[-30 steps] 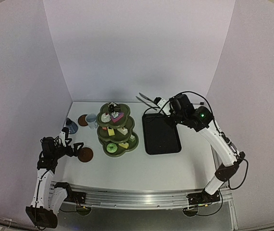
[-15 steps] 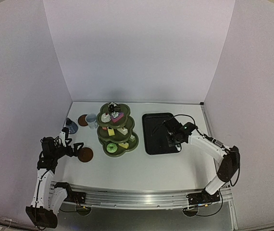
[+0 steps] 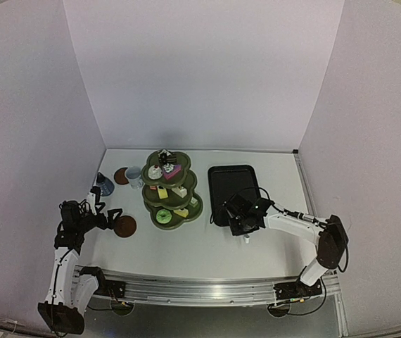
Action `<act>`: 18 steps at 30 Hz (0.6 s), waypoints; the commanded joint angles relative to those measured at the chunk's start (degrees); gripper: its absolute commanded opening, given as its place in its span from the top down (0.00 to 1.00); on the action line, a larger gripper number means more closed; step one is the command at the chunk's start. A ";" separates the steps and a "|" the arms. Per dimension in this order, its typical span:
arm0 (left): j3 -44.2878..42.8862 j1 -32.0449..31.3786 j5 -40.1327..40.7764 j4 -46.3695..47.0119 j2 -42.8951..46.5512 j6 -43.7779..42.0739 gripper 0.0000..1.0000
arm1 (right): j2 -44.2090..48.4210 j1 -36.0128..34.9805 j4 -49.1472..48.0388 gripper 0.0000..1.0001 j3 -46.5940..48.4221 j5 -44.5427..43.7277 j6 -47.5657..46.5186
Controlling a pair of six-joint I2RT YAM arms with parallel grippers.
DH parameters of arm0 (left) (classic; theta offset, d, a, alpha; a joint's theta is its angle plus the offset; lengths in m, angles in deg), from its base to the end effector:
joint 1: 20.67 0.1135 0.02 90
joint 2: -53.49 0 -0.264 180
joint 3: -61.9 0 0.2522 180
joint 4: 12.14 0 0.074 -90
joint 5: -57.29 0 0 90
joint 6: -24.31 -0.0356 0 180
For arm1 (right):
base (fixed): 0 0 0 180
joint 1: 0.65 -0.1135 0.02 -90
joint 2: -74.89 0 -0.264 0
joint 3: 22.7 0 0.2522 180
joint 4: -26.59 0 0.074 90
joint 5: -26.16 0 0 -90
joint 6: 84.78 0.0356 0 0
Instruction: Serve the afternoon tea
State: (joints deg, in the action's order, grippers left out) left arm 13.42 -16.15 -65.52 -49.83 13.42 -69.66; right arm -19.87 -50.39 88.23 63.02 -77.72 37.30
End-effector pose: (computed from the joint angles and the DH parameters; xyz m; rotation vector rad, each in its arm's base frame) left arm 0.1591 -0.0068 0.2695 0.3354 2.0021 -0.5006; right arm 0.2178 0.2439 0.2345 -0.3631 2.7062 0.0532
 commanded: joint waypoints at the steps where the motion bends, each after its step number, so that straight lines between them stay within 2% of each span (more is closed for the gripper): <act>1: 0.84 0.18 -0.19 1.82 0.59 0.36 0.00 | -0.03 -1.87 -1.68 0.78 -0.44 3.22 3.17; 9: 1.18 0.12 -0.21 1.95 0.50 0.34 0.00 | -2.00 -4.22 -4.07 0.79 0.43 6.72 2.67; 18: 1.18 0.15 -0.13 1.88 0.28 0.02 0.00 | -4.46 -4.24 -5.05 0.79 3.54 6.62 1.64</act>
State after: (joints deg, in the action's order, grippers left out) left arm 14.87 -16.15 -65.52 -49.43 13.46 -69.68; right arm -23.31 -54.37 85.73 63.03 -72.56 39.47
